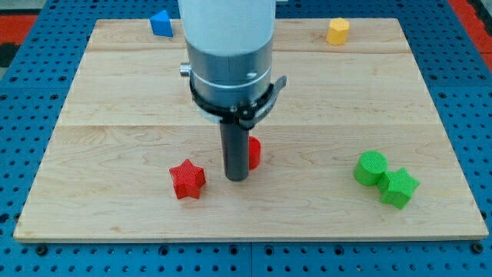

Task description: Move the red circle away from the center

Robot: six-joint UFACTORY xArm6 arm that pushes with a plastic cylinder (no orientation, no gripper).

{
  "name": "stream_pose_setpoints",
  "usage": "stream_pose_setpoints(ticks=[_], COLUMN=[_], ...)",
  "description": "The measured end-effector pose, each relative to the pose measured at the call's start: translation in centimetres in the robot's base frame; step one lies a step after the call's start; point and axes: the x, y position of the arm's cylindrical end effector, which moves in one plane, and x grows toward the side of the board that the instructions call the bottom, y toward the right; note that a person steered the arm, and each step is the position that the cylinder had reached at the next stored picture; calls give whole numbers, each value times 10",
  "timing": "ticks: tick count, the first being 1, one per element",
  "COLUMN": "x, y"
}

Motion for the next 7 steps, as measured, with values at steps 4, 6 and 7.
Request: stream_pose_setpoints(ticks=[4,6,7], x=[-77,-70,-82], y=[6,-33,-79])
